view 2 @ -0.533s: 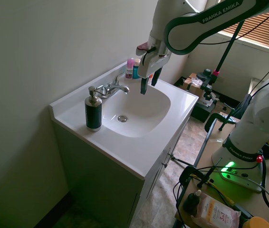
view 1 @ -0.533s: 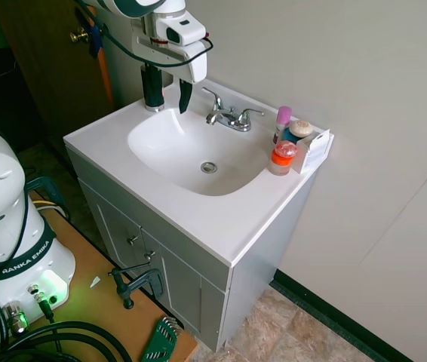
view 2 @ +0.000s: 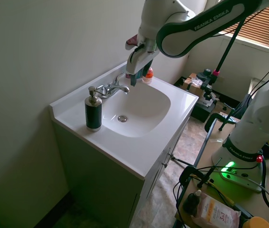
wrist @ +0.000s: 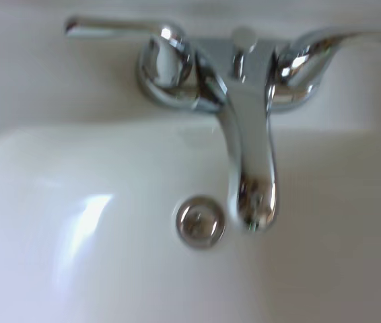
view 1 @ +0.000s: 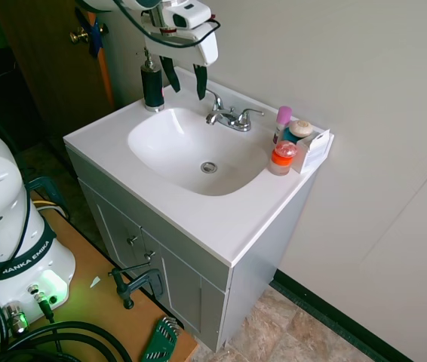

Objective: Turn on the hot water

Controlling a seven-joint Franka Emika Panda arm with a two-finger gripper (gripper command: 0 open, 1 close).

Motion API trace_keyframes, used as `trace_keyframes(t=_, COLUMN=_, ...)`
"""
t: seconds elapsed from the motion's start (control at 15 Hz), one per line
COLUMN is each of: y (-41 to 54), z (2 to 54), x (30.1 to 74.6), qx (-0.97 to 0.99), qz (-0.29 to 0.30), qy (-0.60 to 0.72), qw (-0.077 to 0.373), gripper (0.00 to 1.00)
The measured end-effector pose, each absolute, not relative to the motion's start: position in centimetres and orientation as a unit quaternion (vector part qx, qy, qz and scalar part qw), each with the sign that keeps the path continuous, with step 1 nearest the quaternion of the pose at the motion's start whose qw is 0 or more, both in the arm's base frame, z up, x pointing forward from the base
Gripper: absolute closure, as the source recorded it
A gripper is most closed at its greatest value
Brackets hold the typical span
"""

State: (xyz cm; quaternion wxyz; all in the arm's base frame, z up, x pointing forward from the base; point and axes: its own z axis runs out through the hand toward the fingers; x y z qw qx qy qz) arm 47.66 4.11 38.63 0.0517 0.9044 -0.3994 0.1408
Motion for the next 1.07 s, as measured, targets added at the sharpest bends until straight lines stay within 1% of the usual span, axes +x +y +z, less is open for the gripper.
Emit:
trace_keyframes(t=0.27, y=6.9, z=37.9, x=52.4, qx=0.891, qz=0.217, qy=-0.390, qw=0.086, gripper=0.00)
trace_keyframes(t=0.4, y=8.8, z=37.2, x=54.4, qx=0.888, qz=0.240, qy=-0.383, qw=0.090, gripper=0.00)
trace_keyframes(t=0.73, y=12.2, z=35.2, x=58.7, qx=0.885, qz=0.266, qy=-0.372, qw=0.086, gripper=0.00)
trace_keyframes(t=1.07, y=11.8, z=31.8, x=60.4, qx=0.882, qz=0.275, qy=-0.371, qw=0.095, gripper=0.00)
